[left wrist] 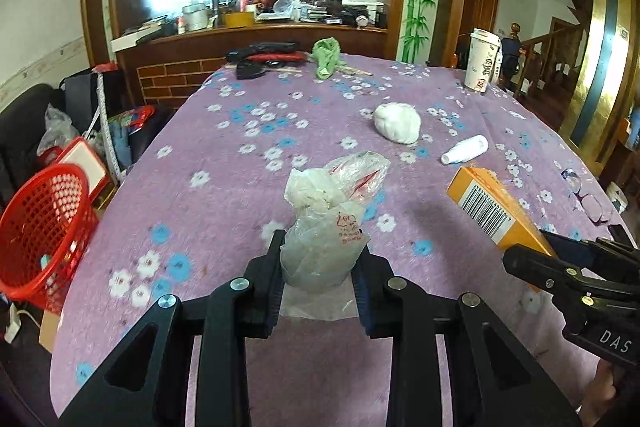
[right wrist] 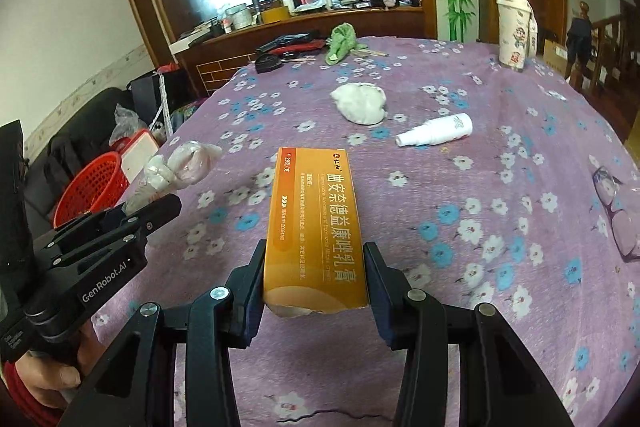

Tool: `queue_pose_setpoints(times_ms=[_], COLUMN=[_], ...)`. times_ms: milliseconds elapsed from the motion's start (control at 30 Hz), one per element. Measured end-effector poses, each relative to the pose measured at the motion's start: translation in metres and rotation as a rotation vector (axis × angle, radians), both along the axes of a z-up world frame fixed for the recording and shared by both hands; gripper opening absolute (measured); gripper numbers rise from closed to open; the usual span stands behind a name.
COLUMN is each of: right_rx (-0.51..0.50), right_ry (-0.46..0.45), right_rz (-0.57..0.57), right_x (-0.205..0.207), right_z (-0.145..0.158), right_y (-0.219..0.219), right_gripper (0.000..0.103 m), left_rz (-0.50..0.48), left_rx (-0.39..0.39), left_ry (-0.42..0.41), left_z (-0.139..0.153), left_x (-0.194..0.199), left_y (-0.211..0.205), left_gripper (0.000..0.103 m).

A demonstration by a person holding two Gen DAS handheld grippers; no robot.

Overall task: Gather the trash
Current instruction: 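Hold the orange box and white plastic bag above the table with both grippers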

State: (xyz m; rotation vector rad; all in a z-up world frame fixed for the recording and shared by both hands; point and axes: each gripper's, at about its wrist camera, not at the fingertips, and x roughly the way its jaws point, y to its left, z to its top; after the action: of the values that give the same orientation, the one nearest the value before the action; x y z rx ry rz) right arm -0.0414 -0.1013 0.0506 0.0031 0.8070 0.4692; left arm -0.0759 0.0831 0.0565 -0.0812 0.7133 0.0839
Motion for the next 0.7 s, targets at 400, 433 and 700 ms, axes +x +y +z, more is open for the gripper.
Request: queue_pose_setpoints(times_ms=[400, 433, 700], right_rx=[-0.093, -0.099, -0.167], right_ry=[-0.035, -0.046, -0.101], right_rz=[-0.002, -0.006, -0.021], right_x=[-0.021, -0.022, -0.024], right_z=[-0.002, -0.001, -0.004], right_y=[0.017, 0.017, 0.025], right_gripper=[0.049, 0.049, 0.049], left_rz=[0.025, 0.024, 0.03], left_rx=[0.0, 0.002, 0.021], left_ry=[0.003, 0.004, 0.004], left_z=[-0.01, -0.011, -0.012], left_x=[-0.02, -0.02, -0.019], left_y=[0.01, 0.01, 0.008], left_gripper=[0.029, 0.029, 0.029])
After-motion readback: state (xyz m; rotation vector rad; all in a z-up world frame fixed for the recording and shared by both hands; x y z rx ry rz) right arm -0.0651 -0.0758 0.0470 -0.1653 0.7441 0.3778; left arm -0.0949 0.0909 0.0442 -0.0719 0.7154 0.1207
